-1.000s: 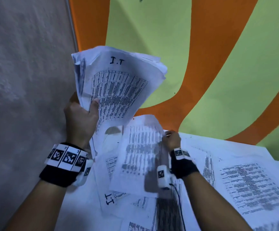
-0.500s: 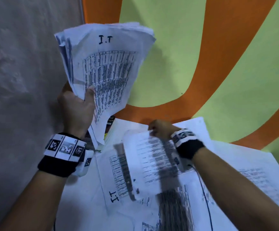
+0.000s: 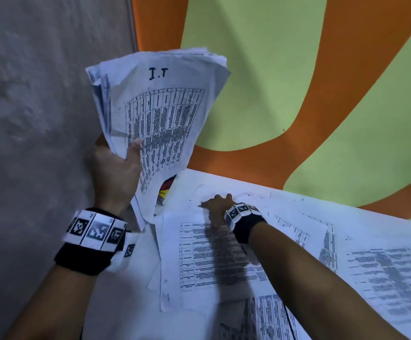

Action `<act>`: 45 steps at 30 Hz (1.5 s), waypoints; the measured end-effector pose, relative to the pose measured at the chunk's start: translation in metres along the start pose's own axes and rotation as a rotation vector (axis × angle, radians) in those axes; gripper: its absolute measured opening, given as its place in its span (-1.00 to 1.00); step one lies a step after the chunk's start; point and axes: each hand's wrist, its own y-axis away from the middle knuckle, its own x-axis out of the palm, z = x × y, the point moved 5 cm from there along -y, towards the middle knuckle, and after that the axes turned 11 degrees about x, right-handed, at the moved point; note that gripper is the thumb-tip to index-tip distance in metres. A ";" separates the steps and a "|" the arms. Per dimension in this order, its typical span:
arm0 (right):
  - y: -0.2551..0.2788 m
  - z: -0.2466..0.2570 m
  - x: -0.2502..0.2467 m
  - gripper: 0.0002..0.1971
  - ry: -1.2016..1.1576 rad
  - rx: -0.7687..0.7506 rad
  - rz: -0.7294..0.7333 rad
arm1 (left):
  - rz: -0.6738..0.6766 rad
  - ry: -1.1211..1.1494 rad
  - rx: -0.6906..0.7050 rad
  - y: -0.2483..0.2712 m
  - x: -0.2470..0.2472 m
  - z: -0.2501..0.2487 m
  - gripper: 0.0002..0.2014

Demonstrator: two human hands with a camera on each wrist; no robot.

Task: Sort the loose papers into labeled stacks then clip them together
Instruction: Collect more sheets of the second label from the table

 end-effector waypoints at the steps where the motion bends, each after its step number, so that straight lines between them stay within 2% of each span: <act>1: 0.004 -0.001 -0.003 -0.32 -0.016 -0.011 -0.011 | 0.005 0.004 -0.002 0.000 0.001 0.001 -0.67; 3: 0.015 -0.006 -0.014 -0.42 -0.065 -0.047 -0.086 | 0.004 -0.004 -0.009 -0.002 0.002 0.004 -0.62; 6: 0.038 -0.031 -0.039 -0.75 -0.215 -0.058 -0.247 | -0.001 0.009 -0.020 -0.004 0.005 0.005 -0.61; 7: 0.048 -0.045 -0.049 -0.79 -0.275 -0.044 -0.278 | -0.008 0.020 -0.030 -0.004 0.006 0.004 -0.61; 10: 0.080 -0.095 -0.083 -0.61 -0.422 0.010 -0.376 | -0.033 0.055 -0.059 -0.005 0.013 0.001 -0.59; 11: 0.090 -0.113 -0.094 -0.69 -0.443 0.046 -0.391 | -0.041 0.064 -0.063 -0.006 0.016 -0.001 -0.57; 12: 0.100 -0.126 -0.105 -0.90 -0.423 0.075 -0.381 | -0.047 0.073 -0.062 -0.006 0.017 -0.003 -0.55; 14: 0.106 -0.145 -0.122 -0.60 -0.352 0.121 -0.342 | -0.050 0.089 -0.060 -0.007 0.021 -0.004 -0.56; 15: 0.106 -0.148 -0.128 -0.58 -0.308 0.120 -0.326 | -0.052 0.088 -0.052 -0.007 0.022 -0.005 -0.59; 17: 0.110 -0.134 -0.137 -0.87 -0.097 0.114 -0.298 | -0.052 0.074 -0.036 -0.008 0.024 -0.008 -0.62; 18: 0.108 -0.121 -0.135 -0.89 0.007 0.075 -0.305 | -0.052 0.061 -0.032 -0.008 0.024 -0.009 -0.61; 21: 0.095 -0.055 -0.102 -0.67 0.211 -0.138 -0.239 | -0.068 0.045 -0.025 -0.010 0.023 -0.006 -0.56; 24: 0.078 0.014 -0.059 -0.64 0.275 -0.315 -0.223 | -0.081 0.085 -0.024 -0.009 0.021 -0.006 -0.54; 29: 0.049 0.075 -0.002 -0.61 0.309 -0.514 -0.159 | -0.137 0.072 -0.014 -0.012 0.003 -0.007 -0.64; 32: 0.050 0.089 0.007 -0.63 0.291 -0.543 -0.048 | -0.137 0.047 0.030 -0.008 -0.005 -0.012 -0.76; 34: 0.052 0.092 0.006 -0.61 0.302 -0.550 -0.057 | -0.134 0.028 0.037 -0.005 -0.009 -0.016 -0.88; 37: 0.052 0.091 0.005 -0.57 0.346 -0.536 -0.110 | -0.123 -0.028 0.025 -0.003 -0.010 -0.011 -0.57; 40: 0.056 0.092 0.006 -0.63 0.346 -0.525 -0.109 | -0.072 0.000 0.015 -0.003 -0.002 -0.016 -0.51; 43: 0.065 0.084 -0.004 -0.75 0.242 -0.599 -0.245 | -0.060 0.039 0.042 -0.006 0.005 -0.011 -0.68; 45: 0.076 0.067 -0.017 -0.81 0.039 -0.651 -0.367 | -0.064 0.051 0.016 -0.008 0.005 0.000 -0.65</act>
